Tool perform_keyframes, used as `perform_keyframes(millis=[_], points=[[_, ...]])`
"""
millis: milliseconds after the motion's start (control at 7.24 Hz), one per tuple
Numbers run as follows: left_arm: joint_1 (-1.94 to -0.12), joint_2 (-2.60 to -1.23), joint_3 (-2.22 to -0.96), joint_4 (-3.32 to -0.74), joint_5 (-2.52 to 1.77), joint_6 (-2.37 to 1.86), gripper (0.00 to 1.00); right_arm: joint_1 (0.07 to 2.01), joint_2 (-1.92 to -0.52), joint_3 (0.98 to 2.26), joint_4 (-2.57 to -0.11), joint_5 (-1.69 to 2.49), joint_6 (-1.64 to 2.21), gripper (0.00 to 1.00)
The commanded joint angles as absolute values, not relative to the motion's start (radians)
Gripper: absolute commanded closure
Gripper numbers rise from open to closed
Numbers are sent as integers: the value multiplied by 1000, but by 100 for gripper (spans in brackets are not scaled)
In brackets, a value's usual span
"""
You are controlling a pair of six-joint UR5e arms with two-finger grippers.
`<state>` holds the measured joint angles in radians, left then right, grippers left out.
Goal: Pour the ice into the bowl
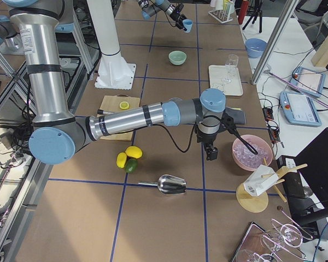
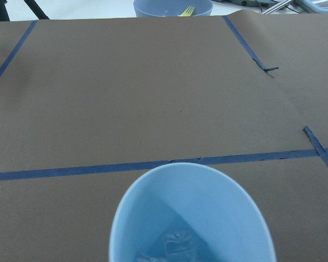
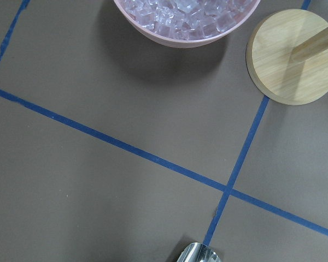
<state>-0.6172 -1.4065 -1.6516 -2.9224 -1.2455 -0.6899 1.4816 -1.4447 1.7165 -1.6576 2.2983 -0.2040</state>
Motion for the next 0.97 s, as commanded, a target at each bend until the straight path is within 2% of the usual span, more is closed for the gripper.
perform_keyframes(millis=[0, 414, 828], points=[[-623, -1500, -1675, -2916, -1249, -521, 100, 1482, -1445, 1717, -1657, 2298, -204, 0], [-620, -1574, -1680, -2825, -1203, -385, 100, 1491, -1454, 1710, -1669, 2296, -201, 0], [-582, -1685, -1683, -2699, -1060, -187, 100, 1542, -1549, 1709, -1661, 2298, -172, 0]])
